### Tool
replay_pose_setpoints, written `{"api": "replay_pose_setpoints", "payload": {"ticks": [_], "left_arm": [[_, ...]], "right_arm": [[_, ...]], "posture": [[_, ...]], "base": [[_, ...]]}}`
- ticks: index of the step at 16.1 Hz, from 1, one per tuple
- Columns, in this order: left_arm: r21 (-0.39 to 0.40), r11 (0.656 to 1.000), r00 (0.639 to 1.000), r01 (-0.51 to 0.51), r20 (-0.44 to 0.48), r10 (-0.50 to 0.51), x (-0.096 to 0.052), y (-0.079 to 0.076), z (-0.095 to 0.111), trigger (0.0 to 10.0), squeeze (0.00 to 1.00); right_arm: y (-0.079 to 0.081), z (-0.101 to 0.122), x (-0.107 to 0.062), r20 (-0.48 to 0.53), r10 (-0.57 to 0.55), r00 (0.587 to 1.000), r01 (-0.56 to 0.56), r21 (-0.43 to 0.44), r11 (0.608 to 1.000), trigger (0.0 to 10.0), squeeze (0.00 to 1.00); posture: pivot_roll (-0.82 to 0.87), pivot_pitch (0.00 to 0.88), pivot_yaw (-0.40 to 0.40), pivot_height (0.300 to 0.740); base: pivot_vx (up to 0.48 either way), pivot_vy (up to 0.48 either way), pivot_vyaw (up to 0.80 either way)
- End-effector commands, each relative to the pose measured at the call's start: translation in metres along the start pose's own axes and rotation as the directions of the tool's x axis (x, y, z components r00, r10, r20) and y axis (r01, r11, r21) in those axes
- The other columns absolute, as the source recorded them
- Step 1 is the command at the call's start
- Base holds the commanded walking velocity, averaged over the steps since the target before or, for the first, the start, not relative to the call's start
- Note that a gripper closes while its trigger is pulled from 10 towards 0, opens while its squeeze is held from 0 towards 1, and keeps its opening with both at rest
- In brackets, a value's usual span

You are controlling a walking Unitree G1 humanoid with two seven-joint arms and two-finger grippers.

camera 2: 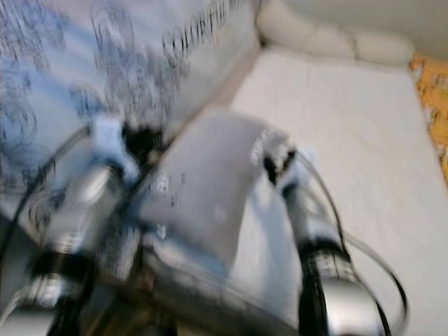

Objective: Clean up the room

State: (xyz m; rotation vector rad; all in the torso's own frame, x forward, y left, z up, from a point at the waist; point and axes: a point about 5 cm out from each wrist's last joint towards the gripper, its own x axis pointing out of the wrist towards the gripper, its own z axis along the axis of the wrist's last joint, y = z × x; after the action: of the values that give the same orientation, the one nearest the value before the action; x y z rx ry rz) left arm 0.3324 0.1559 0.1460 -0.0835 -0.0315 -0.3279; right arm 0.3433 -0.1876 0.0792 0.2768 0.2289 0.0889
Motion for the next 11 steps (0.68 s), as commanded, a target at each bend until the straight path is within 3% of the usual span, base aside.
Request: {"api": "replay_pose_setpoints", "payload": {"ticks": [1,2,4,7,11], "left_arm": [[0.052,0.999,1.000,-0.008,0.027,0.007,-0.010,-0.005,0.012,10.0,0.00],[0.056,0.998,1.000,-0.014,0.020,0.013,-0.016,-0.006,0.012,10.0,0.00],[0.114,0.993,0.999,-0.030,-0.027,0.033,-0.036,-0.013,0.006,10.0,0.00],[0.089,0.990,0.992,-0.110,-0.052,0.115,-0.047,-0.016,0.003,10.0,0.00],[0.116,0.982,0.986,-0.148,-0.062,0.155,-0.053,-0.014,0.004,10.0,0.00]], "right_arm": [[0.007,0.017,-0.013,0.062,0.037,0.997,-0.032,-0.077,0.997,10.0,0.00],[0.009,0.020,-0.019,0.075,0.038,0.996,-0.032,-0.089,0.995,10.0,0.00],[0.020,0.030,-0.044,0.142,0.027,0.989,-0.024,-0.026,0.999,10.0,0.00],[0.032,0.024,-0.068,0.136,0.031,0.990,-0.021,-0.072,0.997,10.0,0.00],[0.035,0.015,-0.076,0.063,0.027,0.998,-0.018,-0.135,0.991,10.0,0.00]], "posture": [[0.05,0.000,0.011,0.740],[0.05,0.000,0.011,0.740],[0.04,0.000,0.006,0.740],[0.05,0.000,-0.008,0.740],[0.07,0.000,-0.026,0.740]], "base": [[0.000,0.000,0.00],[0.000,-0.416,0.00],[0.000,-0.480,0.00],[0.000,-0.480,0.00],[0.000,-0.480,0.00]]}}
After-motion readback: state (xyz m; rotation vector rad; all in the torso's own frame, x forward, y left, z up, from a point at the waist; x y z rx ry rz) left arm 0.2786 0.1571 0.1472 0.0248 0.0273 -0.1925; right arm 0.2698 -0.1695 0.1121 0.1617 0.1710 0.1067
